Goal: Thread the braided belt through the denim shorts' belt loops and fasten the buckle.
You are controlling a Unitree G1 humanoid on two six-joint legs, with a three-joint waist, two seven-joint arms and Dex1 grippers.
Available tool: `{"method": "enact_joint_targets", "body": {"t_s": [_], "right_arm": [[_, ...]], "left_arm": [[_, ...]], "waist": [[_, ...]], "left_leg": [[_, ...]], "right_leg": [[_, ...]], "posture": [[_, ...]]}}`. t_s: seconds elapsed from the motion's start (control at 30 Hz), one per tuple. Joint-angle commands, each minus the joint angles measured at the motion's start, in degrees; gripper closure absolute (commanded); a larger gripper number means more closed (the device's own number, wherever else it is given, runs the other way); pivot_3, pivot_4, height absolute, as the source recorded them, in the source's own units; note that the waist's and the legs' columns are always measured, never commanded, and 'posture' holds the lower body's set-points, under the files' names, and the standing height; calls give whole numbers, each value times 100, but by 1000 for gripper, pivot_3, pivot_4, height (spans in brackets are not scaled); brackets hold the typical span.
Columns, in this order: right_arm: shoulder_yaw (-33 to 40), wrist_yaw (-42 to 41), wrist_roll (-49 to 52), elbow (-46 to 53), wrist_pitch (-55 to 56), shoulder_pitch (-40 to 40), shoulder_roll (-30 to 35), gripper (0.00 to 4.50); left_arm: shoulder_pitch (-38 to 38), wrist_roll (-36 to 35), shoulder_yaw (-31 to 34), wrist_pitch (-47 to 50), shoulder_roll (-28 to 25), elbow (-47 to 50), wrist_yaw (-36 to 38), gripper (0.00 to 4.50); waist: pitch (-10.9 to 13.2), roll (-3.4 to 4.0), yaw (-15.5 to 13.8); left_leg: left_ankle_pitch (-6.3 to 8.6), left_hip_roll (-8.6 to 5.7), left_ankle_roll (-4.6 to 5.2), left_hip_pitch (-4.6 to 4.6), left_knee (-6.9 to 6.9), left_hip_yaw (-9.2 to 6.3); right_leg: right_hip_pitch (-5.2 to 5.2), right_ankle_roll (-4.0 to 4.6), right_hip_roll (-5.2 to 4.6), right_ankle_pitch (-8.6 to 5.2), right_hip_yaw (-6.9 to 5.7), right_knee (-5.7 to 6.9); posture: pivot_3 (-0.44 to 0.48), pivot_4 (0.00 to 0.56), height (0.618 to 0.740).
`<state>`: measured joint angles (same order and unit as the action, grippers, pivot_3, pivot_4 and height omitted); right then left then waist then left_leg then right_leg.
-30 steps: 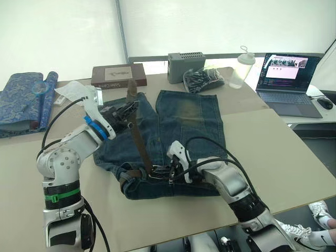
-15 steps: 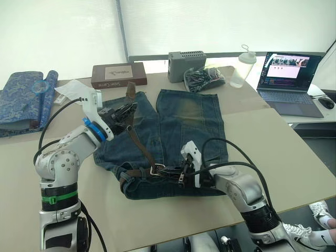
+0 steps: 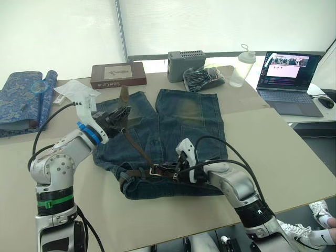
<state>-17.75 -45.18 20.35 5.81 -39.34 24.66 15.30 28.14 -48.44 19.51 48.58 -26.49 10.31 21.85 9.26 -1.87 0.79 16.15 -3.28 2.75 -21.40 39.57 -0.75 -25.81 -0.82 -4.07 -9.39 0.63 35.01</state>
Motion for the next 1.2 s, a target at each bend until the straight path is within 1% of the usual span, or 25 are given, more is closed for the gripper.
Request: {"method": "enact_joint_targets", "body": {"t_s": [0.03, 0.23, 0.37, 0.47, 0.73, 1.0, 1.2], "right_arm": [[-152, -219, -73, 31, 186, 101, 85, 4489], [-385, -242, -374, -84, 350, 114, 194, 4489], [-539, -195, -635, -338, 438, 183, 177, 4489], [-615, -207, -730, -477, 450, 207, 171, 4489], [-938, -435, -934, -645, 451, 188, 229, 4489], [-1275, -655, -1326, -761, 667, 208, 412, 4489], [-1445, -646, -1569, -909, 785, 224, 411, 4489]], "left_arm": [[7, -27, 204, -178, -73, 164, -30, 4500], [-75, -25, 251, -183, -92, 181, -57, 4500], [-114, -18, 274, -196, -89, 175, -66, 4500], [-103, -58, 397, -216, -70, 113, -143, 4500], [32, -354, 932, -196, 7, -83, -623, 4500], [78, -453, 1092, -311, 84, -199, -1083, 4500], [143, -507, 1117, -360, 117, -211, -1212, 4500]], "waist": [[0, 0, -1], [0, 0, 4], [0, 0, 8], [0, 0, 10], [-1, 0, 20], [-1, 0, 25], [-2, -1, 28]], "left_leg": [[0, 0, 1, -1, 1, 0], [-1, 2, -1, -1, 0, 0], [-1, 1, -2, 0, 1, 0], [-1, 2, -3, 1, 1, 0], [-1, 5, -3, 3, 0, 0], [-1, 6, -4, 4, -1, 0], [-1, 6, -5, 8, -1, 0]], "right_leg": [[0, 0, -1, 0, 0, 0], [-4, 0, 2, 0, 0, 1], [-3, 0, 0, 0, 0, 2], [-3, 1, 1, 0, 0, 3], [-1, 1, 1, 0, 1, 3], [-1, 1, 2, 1, -1, 3], [2, 1, 2, 1, 0, 3]], "posture": [[0, 150, 740], [0, 150, 740], [0, 150, 740], [0, 150, 740], [0, 150, 740], [0, 150, 740], [0, 150, 740]]}}
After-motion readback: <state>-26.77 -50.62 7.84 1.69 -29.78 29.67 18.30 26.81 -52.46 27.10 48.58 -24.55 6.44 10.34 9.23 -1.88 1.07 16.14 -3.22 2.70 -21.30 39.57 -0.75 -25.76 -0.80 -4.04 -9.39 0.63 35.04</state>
